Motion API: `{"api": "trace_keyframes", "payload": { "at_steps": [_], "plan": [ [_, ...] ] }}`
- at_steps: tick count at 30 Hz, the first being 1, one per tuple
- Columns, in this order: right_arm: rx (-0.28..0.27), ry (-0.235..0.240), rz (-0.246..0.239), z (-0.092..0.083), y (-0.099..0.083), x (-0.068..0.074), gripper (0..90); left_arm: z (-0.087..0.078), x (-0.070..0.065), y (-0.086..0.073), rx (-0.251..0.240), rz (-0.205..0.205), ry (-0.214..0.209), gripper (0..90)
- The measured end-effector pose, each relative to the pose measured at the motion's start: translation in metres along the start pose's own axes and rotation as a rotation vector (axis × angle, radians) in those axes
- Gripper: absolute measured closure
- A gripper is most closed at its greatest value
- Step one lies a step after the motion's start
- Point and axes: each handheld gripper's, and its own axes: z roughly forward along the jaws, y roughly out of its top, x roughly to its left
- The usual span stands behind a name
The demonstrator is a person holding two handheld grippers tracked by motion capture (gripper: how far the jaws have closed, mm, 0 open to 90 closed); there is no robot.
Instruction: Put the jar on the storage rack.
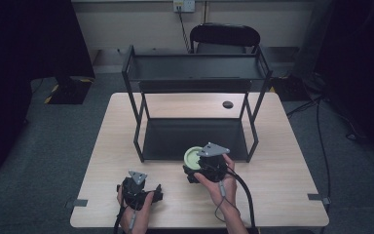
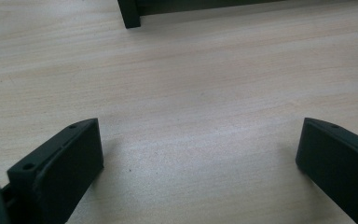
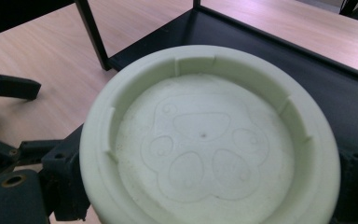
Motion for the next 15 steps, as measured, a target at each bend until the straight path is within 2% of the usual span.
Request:
{"api": "trace_keyframes", "payload": {
  "at_steps": [15],
  "plan": [
    [0.016, -0.031, -0.007, 0.016, 0.029, -0.012, 11.2, 0.0, 0.0, 0.0, -0.001, 0.0, 0.0, 0.0]
  ]
}}
